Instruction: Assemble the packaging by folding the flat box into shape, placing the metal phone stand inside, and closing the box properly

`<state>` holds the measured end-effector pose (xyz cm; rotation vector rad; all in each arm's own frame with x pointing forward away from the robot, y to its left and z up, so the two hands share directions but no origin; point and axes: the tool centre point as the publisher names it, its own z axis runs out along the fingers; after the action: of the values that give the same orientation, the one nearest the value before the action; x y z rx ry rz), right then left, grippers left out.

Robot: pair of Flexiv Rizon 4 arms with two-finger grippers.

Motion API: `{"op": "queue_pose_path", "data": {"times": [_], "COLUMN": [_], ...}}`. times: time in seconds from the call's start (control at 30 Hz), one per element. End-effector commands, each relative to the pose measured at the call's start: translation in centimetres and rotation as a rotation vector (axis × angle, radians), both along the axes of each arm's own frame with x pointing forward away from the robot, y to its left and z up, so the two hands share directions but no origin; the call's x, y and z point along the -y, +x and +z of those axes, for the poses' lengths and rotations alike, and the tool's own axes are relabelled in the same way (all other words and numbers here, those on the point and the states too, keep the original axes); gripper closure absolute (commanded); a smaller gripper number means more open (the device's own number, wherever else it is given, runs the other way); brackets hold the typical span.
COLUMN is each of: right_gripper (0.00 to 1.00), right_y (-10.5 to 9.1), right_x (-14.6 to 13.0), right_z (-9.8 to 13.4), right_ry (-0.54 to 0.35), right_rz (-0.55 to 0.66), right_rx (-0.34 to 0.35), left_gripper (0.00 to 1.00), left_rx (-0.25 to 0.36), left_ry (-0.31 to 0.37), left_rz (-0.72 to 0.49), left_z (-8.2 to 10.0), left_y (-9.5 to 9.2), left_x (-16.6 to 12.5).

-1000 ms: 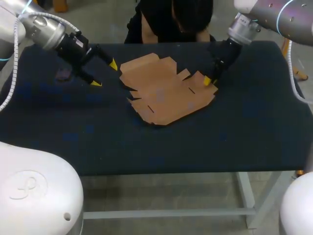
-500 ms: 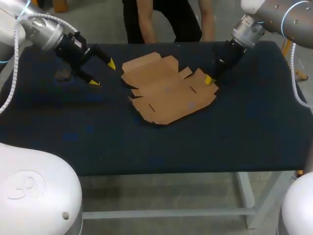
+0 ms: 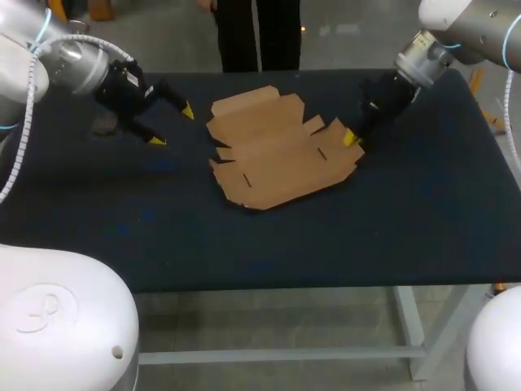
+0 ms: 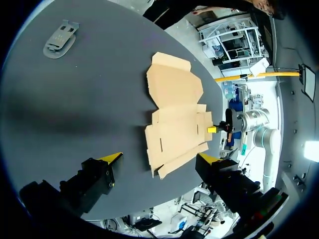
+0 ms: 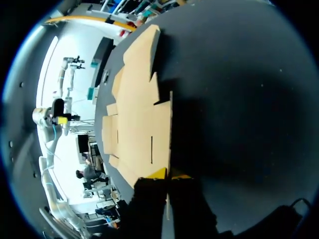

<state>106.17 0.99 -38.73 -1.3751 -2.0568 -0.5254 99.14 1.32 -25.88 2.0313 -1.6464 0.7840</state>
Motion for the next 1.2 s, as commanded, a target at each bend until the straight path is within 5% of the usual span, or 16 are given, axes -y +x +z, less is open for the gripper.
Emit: {"op": "queue_pose_path", "data": {"times": [0.03,0.37,0.5,0.53,0.57,0.77,0.83,1.1,1.2], "right_gripper": [1.0,1.0,0.44,0.11,0.01,0.06,0.2,0.49,0.47], "right_y": [-1.8,-4.1,-4.8,-4.8,-4.8,-3.6,-3.0,-0.6,-0.3], "right_x": [-0.5,-1.2,-1.5,-1.5,-1.3,-0.1,0.2,-0.2,-0.5], "right_z": [0.2,-0.1,-0.4,-0.4,-0.3,0.9,1.1,0.0,-1.0], "right_ry": [0.038,0.045,0.067,0.068,0.069,0.047,0.034,0.022,0.003], "right_rz": [-0.163,-0.287,-0.281,-0.276,-0.269,-0.208,-0.167,-0.032,0.002], "right_rx": [0.155,0.157,0.126,0.122,0.115,0.084,0.064,-0.025,-0.049], "left_gripper": [0.0,0.0,0.0,0.0,0.0,0.0,0.0,0.0,0.0], "left_rx": [-0.007,-0.02,-0.026,-0.028,-0.032,-0.041,-0.044,-0.05,-0.048], "left_ry": [0.003,-0.004,-0.006,-0.006,-0.007,-0.012,-0.016,-0.021,-0.018], "left_rz": [0.002,-0.004,-0.006,-0.006,-0.006,-0.006,-0.005,-0.001,0.0], "left_z": [-0.1,-0.3,-0.5,-0.5,-0.6,-0.8,-0.8,-0.9,-0.8], "left_y": [-0.1,0.2,0.3,0.3,0.4,0.6,0.7,0.8,0.7], "left_x": [-0.2,-0.7,-1.0,-1.0,-1.1,-1.3,-1.4,-1.4,-1.3]}}
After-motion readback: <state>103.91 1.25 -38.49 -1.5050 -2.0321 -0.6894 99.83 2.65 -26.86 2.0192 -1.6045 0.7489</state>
